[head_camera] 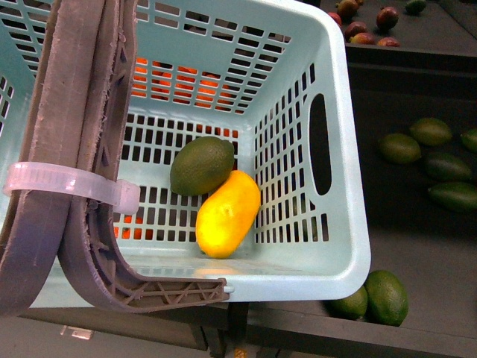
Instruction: Pick mango and avocado into basket
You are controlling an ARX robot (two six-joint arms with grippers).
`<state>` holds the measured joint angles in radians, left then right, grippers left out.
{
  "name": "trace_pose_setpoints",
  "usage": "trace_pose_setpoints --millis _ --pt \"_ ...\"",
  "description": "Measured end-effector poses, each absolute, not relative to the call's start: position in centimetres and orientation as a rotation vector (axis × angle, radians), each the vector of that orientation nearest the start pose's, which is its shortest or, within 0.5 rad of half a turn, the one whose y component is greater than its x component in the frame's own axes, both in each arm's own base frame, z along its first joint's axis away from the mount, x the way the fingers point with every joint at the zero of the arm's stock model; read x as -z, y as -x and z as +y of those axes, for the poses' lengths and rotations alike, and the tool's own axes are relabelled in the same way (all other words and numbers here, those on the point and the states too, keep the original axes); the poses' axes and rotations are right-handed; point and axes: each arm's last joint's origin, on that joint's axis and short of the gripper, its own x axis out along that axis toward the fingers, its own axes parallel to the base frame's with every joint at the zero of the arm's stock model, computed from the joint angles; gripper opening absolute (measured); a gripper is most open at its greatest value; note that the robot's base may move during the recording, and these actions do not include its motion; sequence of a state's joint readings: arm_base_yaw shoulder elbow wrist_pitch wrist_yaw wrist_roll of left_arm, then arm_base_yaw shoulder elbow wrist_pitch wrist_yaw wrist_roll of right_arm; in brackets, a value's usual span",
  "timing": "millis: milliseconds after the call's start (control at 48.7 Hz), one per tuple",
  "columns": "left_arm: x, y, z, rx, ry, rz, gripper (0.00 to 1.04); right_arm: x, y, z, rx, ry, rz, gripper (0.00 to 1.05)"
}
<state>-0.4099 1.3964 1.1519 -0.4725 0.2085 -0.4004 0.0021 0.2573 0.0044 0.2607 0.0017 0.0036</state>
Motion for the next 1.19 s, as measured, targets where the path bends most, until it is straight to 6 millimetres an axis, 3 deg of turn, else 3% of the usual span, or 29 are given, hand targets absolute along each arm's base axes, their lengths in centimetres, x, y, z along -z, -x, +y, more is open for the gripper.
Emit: trace_pose_setpoints --millis 431,800,1190 --pt "-29.9 -27.2 -12.4 0.436 0.297 0.831 0.1 -16.5 -9.8 0.0 -0.004 -0.002 -0.004 0.02" --pt "-29.9 -27.2 -12.5 0.437 0.297 0.831 0.1 -16.5 -9.8 0.0 -0.004 -0.001 -0.002 0.03" --pt "-29.9 -27.1 -12.5 0.439 0.299 0.832 0.1 -16.5 -9.8 0.0 -0.002 -0.001 -0.003 0.87"
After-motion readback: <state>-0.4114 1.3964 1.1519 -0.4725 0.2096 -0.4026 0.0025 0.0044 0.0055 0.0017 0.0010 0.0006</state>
